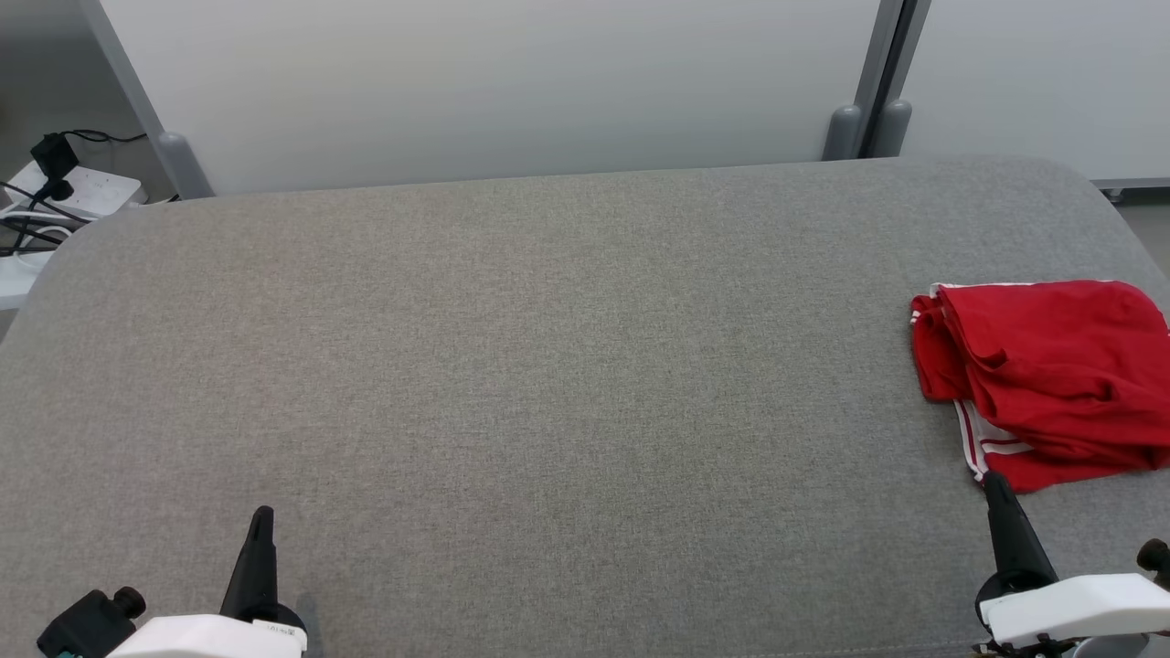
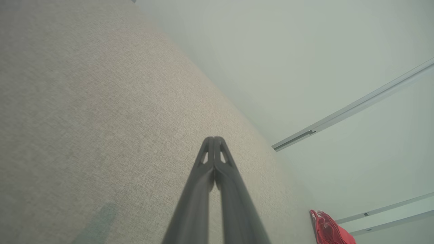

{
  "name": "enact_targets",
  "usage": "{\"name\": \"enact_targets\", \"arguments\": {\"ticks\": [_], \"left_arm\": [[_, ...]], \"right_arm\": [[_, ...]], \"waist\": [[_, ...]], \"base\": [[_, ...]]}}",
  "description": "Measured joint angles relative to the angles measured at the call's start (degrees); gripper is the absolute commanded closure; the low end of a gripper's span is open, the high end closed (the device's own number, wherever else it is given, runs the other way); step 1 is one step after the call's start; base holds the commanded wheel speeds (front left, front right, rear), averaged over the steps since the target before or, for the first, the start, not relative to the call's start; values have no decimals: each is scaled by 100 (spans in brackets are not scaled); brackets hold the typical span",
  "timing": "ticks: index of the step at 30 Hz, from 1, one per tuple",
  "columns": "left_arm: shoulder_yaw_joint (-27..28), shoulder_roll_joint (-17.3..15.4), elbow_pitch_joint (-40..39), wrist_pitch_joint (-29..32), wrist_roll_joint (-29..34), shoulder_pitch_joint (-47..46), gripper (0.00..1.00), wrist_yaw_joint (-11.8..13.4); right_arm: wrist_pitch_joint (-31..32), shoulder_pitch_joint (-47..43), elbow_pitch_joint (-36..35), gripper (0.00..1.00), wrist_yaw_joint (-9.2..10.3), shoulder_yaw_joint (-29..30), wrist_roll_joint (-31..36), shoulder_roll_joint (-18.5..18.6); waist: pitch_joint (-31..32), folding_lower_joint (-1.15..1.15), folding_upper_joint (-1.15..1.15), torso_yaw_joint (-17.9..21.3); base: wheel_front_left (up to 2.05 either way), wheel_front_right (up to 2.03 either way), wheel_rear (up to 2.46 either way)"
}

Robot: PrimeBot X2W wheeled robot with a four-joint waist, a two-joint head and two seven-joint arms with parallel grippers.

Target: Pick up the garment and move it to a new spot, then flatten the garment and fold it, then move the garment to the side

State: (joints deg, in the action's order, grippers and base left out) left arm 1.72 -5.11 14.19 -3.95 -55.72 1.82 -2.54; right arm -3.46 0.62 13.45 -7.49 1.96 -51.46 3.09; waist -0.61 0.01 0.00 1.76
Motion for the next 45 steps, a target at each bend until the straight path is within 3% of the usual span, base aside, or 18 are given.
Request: {"name": "enact_targets", "arguments": {"ticks": [45], "left_arm": [[213, 215, 100, 758, -2686, -358, 100, -345]], "right_arm": [[647, 186, 143, 100, 9, 336, -3065, -2]], "waist": [[32, 0, 0, -133]], "base": [[0, 0, 0]]}}
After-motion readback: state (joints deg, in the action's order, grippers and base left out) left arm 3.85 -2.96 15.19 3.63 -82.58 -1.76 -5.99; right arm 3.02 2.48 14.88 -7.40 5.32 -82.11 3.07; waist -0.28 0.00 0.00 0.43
